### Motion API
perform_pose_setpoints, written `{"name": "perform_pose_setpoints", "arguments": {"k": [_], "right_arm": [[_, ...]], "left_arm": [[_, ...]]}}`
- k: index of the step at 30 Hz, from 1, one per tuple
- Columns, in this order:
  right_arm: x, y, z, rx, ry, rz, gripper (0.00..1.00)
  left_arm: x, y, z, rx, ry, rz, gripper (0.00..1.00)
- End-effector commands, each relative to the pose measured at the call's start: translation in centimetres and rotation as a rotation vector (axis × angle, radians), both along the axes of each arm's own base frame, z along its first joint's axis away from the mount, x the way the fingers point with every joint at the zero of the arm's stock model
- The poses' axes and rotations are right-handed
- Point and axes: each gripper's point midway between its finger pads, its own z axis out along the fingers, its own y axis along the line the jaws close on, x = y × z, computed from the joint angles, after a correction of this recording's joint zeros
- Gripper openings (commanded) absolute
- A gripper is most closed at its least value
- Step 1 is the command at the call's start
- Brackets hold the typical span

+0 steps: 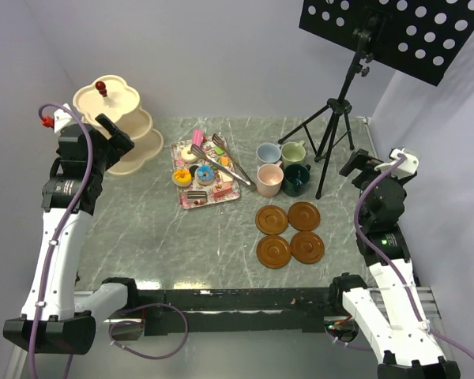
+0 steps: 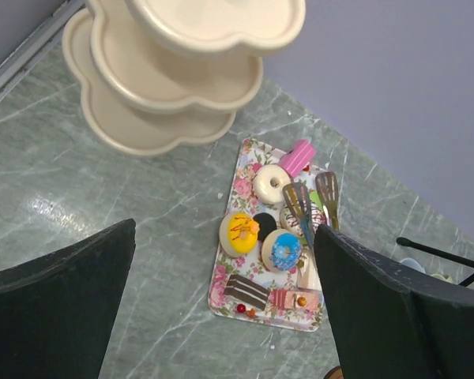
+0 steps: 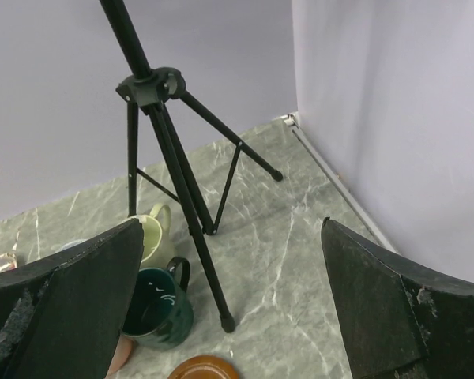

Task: Serve the afternoon tea
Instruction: Pick up the clamp from the center of the board.

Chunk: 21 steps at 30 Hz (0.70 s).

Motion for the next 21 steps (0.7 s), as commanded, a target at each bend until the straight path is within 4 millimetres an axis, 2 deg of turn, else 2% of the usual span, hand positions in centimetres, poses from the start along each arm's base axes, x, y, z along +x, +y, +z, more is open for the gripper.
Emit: {"name": "perform_pose_setpoints", "arguments": {"k": [1, 7, 12, 14, 21], "right_arm": [[-0.3, -0.3, 2.0, 0.023, -0.033, -0.022, 1.0], [-0.2, -0.2, 2.2, 0.009, 0.015, -0.01, 1.0], [0.0, 0.1, 2.0, -0.004, 0.046, 0.006, 1.0], [0.1, 0.5, 1.9, 0.005, 0.052, 0.029, 1.0], [0.7, 2.0, 0.1, 0.101, 0.107, 0.087, 1.0]], "left_arm": [[-0.3, 0.6, 1.3, -0.045, -0.017, 0.062, 1.0], [-0.4, 0.6, 0.4, -0.018, -0.005, 0.042, 1.0], [0.1, -1.1, 0.4, -0.049, -0.043, -0.047, 0.99], [1.4, -2.7, -0.3, -0.082, -0.019, -0.074, 0.94], [4.9, -12.5, -5.5, -0.135, 0.179, -0.125, 0.89]]}}
